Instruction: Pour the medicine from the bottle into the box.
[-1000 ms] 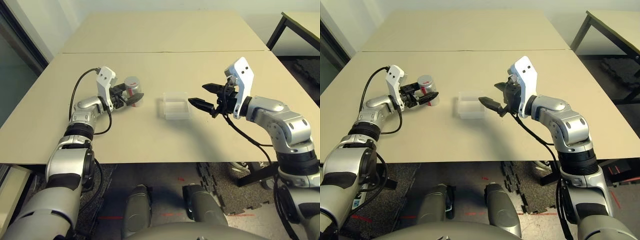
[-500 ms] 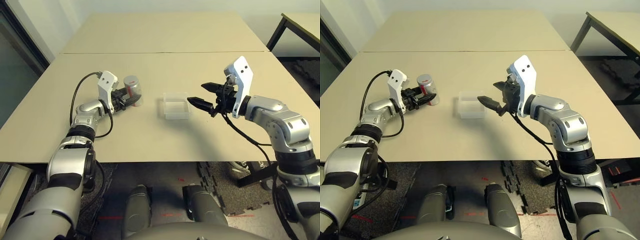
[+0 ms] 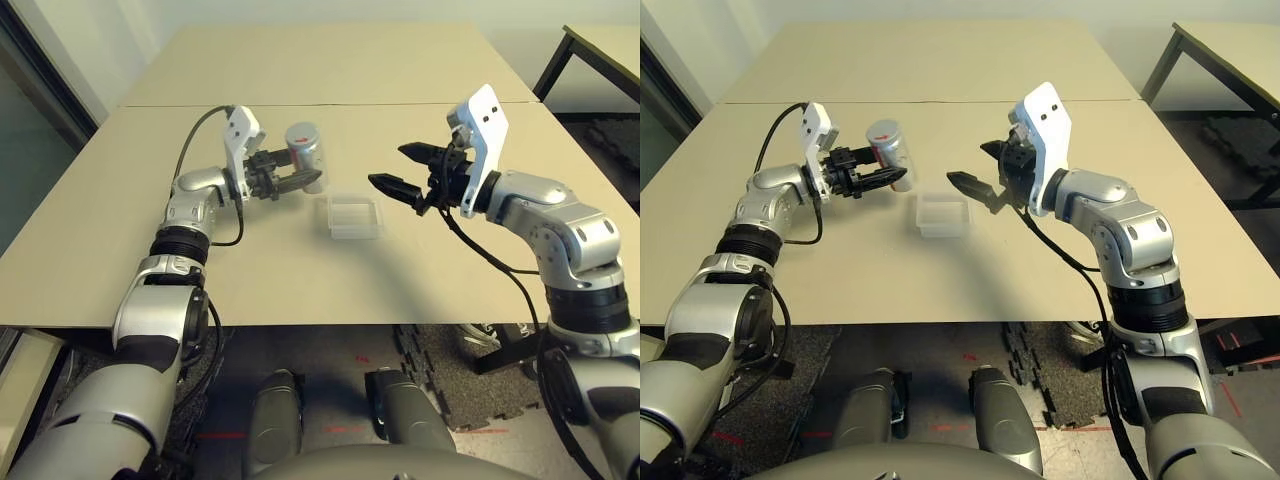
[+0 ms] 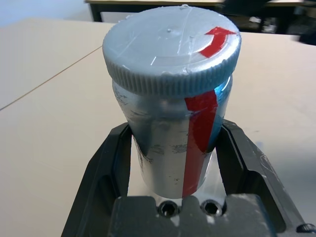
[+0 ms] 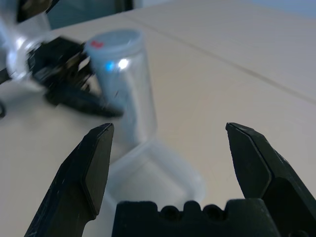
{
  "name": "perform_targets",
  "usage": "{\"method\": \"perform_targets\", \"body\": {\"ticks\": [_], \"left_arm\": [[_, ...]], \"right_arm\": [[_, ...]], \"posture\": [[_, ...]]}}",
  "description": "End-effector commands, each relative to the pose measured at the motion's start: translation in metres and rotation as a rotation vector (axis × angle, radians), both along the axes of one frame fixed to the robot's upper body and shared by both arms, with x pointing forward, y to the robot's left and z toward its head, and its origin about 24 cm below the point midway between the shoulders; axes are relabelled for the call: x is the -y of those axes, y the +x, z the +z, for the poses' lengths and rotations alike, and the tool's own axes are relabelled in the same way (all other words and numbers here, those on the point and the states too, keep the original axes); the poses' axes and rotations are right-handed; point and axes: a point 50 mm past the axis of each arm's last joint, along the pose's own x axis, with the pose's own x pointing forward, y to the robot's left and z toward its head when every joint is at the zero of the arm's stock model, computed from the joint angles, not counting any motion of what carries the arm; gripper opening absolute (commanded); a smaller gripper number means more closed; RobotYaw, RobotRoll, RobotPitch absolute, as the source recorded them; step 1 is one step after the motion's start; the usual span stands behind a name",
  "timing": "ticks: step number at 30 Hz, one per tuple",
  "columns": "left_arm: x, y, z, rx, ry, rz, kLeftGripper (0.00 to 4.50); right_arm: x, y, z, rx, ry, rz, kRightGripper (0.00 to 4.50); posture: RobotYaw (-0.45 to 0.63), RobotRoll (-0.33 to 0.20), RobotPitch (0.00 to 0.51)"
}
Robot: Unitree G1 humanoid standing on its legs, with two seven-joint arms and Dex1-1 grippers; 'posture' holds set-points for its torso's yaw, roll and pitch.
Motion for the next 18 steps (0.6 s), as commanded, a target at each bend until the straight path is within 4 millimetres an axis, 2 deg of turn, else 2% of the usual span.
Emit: {"method": "perform_targets", "body": {"ticks": [1,9,18], "left_arm": [[0.013,-0.003,0.000,-0.013,0.012,-0.066,2.73],[0.032,-0.005,0.001,-0.015,0.046,-0.139,2.73],[0.043,-0.005,0.007,-0.011,0.053,-0.175,2.73]], "right_arm": [[-0.013,0.002,0.008,0.027,-0.017,0.015,4.50],[-0.036,-0.002,0.013,0.050,-0.035,0.097,4.50],[-0.040,0.000,0.011,0.063,-0.064,0.088,4.50]], "posture": [[-0.21,0.000,0.063],[-0.23,0.000,0.062],[-0.24,0.000,0.059]]}}
